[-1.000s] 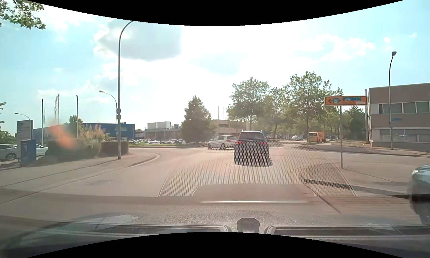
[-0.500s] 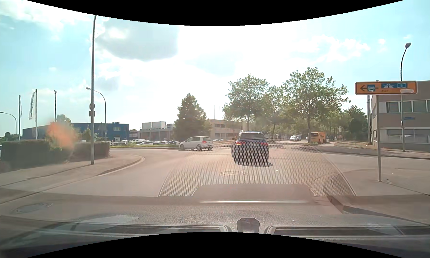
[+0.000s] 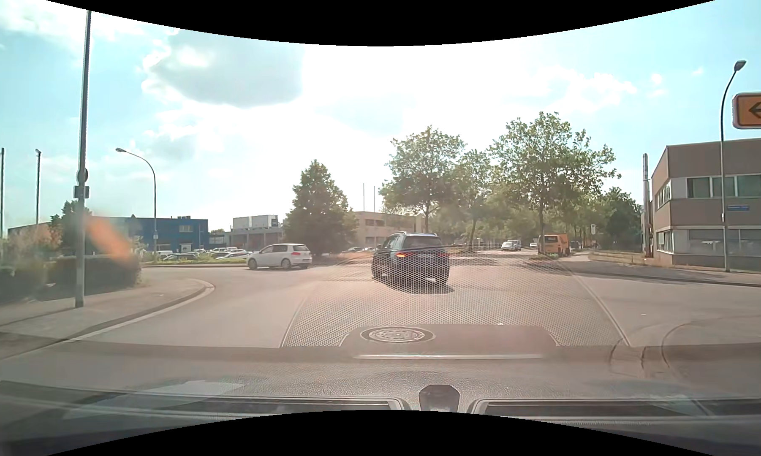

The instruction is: Follow the waypoints while adhering to traffic rules and regulations

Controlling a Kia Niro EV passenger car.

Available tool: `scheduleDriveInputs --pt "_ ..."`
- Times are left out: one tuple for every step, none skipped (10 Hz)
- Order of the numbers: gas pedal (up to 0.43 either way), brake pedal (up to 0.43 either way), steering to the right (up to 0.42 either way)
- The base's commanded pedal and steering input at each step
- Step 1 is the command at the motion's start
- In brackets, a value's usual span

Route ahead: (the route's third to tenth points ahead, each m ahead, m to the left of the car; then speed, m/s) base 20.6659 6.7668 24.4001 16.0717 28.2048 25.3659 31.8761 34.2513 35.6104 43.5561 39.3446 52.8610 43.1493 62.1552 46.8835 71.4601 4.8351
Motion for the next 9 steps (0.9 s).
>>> scheduleDriveInputs --pt "0.079 0.000 0.074" --pt "0.067 0.000 0.074" --pt "0.047 0.000 0.073" --pt "0.000 0.000 0.079" --pt "0.000 0.000 0.081" --pt "0.000 0.000 0.080" --pt "0.000 0.000 0.080" --pt "0.000 0.006 0.079" --pt "0.000 0.085 0.076"
